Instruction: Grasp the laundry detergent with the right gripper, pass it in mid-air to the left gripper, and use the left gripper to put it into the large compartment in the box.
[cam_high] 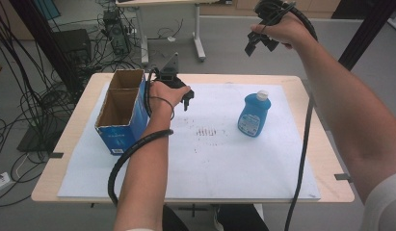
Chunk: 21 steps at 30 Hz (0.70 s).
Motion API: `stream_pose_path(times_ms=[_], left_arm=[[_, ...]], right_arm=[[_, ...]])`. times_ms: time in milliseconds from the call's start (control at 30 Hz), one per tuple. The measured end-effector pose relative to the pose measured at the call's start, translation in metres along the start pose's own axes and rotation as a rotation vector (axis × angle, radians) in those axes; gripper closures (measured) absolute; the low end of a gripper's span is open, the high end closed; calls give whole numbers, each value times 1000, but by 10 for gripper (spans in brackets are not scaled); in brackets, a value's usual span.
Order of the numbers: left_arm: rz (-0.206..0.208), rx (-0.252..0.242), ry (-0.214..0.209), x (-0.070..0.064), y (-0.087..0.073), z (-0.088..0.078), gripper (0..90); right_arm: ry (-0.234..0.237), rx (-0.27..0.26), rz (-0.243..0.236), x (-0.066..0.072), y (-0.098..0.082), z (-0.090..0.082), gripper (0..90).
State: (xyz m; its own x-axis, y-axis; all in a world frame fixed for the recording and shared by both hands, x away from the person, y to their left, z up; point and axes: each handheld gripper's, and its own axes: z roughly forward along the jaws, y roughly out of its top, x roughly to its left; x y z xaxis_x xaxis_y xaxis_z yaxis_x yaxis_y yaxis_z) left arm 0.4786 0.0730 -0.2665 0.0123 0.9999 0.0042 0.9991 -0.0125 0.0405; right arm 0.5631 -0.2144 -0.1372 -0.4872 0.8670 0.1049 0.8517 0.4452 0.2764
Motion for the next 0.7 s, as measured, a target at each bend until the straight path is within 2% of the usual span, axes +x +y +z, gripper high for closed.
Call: stream_pose_path(times_ms=[233, 367, 500, 667, 700], left_arm=[[-2, -2, 4, 1, -2, -2, 67], [3, -4, 2, 0, -3, -2, 66], [6, -5, 1, -2, -4, -2, 66], [14, -8, 0, -5, -5, -2, 66], [14, -8, 0, -5, -5, -2, 66]], right_arm=[[2, -10, 7, -3, -6, -5, 70], [10, -17, -5, -6, -14, -8, 70], [23, -24, -25, -11, -27, -11, 69], [43, -39, -30, -21, -51, -14, 65], [43, -39, -30, -21, -51, -14, 65]])
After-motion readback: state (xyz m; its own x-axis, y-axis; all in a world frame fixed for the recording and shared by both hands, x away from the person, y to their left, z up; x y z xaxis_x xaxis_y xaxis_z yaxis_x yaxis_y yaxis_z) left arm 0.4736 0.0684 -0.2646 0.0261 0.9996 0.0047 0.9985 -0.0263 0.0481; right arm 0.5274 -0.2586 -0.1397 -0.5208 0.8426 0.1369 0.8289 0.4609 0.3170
